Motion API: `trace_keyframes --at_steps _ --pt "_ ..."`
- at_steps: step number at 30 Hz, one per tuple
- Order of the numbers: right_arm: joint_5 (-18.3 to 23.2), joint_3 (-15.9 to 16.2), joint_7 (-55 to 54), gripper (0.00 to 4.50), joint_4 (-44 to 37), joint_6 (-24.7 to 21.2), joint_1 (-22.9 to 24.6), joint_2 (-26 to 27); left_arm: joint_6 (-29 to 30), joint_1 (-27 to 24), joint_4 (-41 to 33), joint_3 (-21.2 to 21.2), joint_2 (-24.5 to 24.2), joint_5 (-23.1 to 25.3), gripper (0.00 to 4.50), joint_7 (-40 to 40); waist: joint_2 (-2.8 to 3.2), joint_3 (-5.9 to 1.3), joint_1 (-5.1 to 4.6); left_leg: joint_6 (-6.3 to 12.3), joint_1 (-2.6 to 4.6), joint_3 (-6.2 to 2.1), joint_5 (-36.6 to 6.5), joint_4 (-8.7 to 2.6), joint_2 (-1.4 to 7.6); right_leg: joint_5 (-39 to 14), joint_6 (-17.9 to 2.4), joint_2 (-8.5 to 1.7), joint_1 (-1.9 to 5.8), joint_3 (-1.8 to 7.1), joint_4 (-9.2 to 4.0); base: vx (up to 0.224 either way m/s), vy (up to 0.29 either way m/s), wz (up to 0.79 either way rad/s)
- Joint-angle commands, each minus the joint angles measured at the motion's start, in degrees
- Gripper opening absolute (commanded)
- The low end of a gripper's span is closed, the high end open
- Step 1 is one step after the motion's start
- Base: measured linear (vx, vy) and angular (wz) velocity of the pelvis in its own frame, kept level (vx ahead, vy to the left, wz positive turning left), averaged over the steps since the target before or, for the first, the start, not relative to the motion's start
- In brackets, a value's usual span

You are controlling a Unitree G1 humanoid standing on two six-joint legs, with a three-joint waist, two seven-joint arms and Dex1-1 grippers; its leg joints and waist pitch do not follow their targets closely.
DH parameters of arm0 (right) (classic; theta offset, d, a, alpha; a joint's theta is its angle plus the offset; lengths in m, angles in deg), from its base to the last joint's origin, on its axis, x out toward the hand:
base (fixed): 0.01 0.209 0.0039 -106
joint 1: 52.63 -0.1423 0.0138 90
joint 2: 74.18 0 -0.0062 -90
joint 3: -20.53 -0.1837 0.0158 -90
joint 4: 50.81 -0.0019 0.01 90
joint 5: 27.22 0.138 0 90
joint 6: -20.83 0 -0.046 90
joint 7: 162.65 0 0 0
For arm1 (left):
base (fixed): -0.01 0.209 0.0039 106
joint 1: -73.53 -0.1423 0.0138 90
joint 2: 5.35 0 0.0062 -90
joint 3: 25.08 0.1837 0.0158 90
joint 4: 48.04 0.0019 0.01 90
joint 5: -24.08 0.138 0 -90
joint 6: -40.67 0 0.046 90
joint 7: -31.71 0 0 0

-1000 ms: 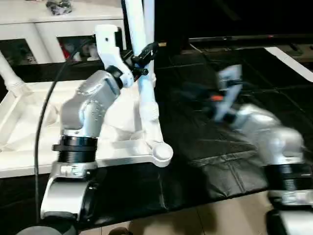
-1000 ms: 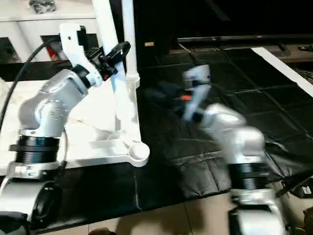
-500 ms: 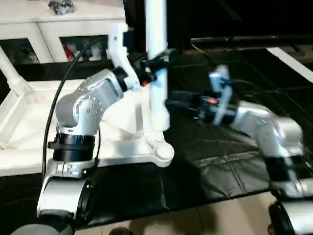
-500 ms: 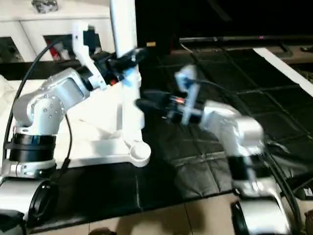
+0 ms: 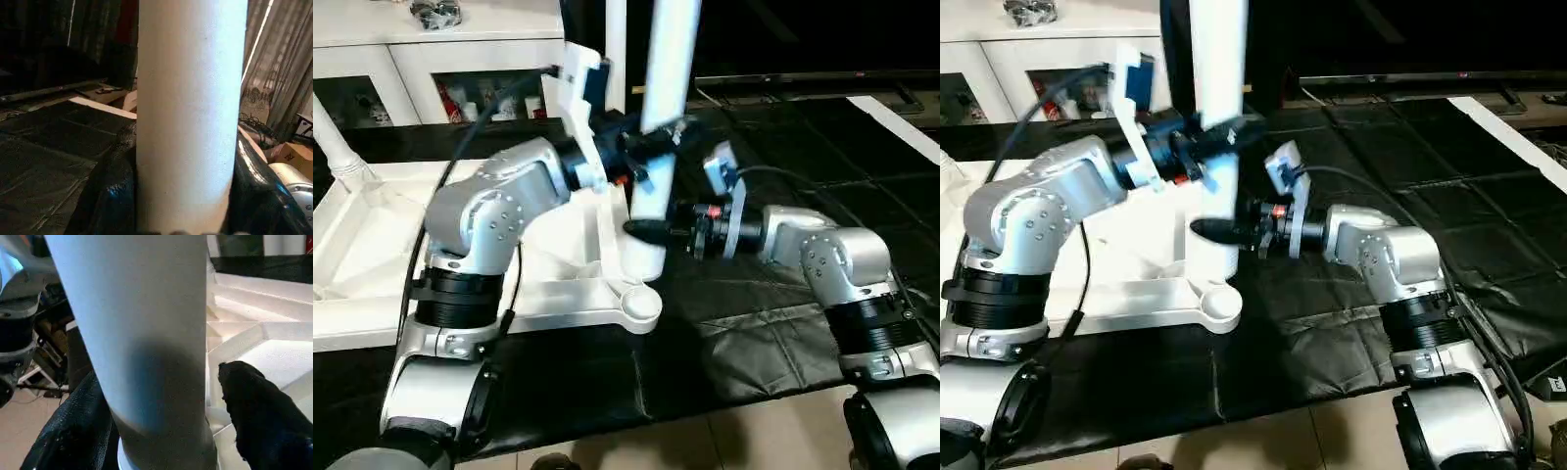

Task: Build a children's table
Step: Pick table leg

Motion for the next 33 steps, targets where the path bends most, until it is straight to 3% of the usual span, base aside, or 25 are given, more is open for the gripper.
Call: trace_keyframes --at_steps 1,10,11,19,20,33 --pt "-0.8 0.7 0.6 3.44 -0.4 0.2 -1.2 -0.8 0.4 0.2 -1.5 0.5 -0.2 -0.4 1.85 -0.6 -0.44 -4.67 0.00 0.61 0.07 -0.07 -4.8 -3.32 0.94 -9.8 -9.0 -3.66 3.95 2.98 -3.93 0.000 0.000 0.00" --pt "-1.7 1.2 1.0 3.44 0.3 1.5 -1.2 0.3 1.6 0.3 -2.1 0.7 0.1 -1.2 1.85 -0.9 -0.38 -4.69 0.01 0.71 0.07 -0.06 -4.8 -3.29 0.92 -9.4 -9.4 -3.65 3.93 2.97 -3.92 0.000 0.000 0.00" --pt "-1.8 1.3 1.0 3.16 0.4 1.6 -1.1 0.4 1.6 0.3 -2.1 0.8 0.1 -1.2 1.85 -0.9 -0.40 -4.70 0.02 0.65 0.08 -0.06 -4.9 -3.29 0.93 -9.6 -9.4 -3.66 3.94 2.97 -3.92 0.000 0.000 0.00" --pt "-2.3 1.4 1.3 2.60 0.9 1.9 -1.1 0.8 2.0 0.4 -2.1 0.7 0.1 -1.3 1.85 -1.0 -0.40 -4.76 0.01 0.90 0.06 -0.07 -4.5 -3.24 0.91 -8.7 -9.5 -3.61 3.96 2.97 -3.78 0.000 0.000 0.00" --pt "-2.3 1.3 1.3 2.36 1.0 1.9 -1.0 0.9 2.0 0.3 -2.2 0.7 0.2 -1.3 1.85 -1.0 -0.49 -4.74 -0.03 0.91 0.05 -0.07 -4.5 -3.27 0.93 -8.7 -9.5 -3.61 3.97 2.98 -3.79 0.000 0.000 0.00" --pt "-2.6 1.1 1.7 2.01 1.5 2.6 -0.6 1.4 2.4 0.8 -3.2 0.0 1.3 -2.8 1.85 -0.9 -0.44 -4.75 0.03 0.99 -0.01 -0.09 -4.3 -3.24 0.88 -8.7 -9.5 -3.62 4.02 2.96 -3.79 0.000 0.000 0.00"
